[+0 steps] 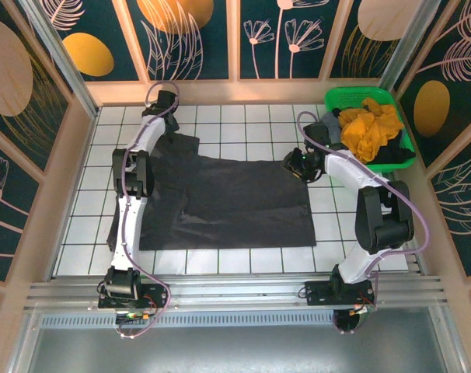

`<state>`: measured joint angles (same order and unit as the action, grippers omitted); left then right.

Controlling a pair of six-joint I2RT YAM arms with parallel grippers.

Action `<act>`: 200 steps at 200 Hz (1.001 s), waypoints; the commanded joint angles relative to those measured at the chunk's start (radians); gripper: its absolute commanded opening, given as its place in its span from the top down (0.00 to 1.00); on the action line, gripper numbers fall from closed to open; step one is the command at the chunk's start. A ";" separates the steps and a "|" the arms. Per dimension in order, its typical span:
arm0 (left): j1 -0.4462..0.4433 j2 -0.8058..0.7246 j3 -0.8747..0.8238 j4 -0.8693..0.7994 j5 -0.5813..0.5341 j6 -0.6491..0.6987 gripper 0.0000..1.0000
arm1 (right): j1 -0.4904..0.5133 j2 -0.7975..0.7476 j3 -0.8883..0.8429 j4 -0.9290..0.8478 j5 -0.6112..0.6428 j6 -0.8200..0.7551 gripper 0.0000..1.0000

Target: Fold and stack the t-shirts

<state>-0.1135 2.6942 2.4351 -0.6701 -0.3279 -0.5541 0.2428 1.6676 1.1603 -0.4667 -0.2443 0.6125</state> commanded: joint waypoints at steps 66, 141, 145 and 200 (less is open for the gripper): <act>-0.046 -0.024 -0.014 -0.172 -0.036 -0.022 0.93 | -0.022 0.007 0.004 0.034 0.140 0.128 0.55; -0.046 -0.250 -0.139 -0.112 -0.065 -0.027 1.00 | -0.021 0.263 0.260 -0.064 0.328 0.164 0.56; -0.045 -0.262 -0.147 -0.108 -0.062 -0.026 1.00 | -0.020 0.276 0.277 -0.076 0.335 0.164 0.56; -0.046 -0.367 -0.234 -0.077 0.029 -0.017 1.00 | -0.020 0.362 0.316 -0.111 0.356 0.171 0.56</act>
<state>-0.1585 2.3730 2.2379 -0.7578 -0.3450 -0.5793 0.2279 1.9972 1.4433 -0.5304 0.0807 0.7692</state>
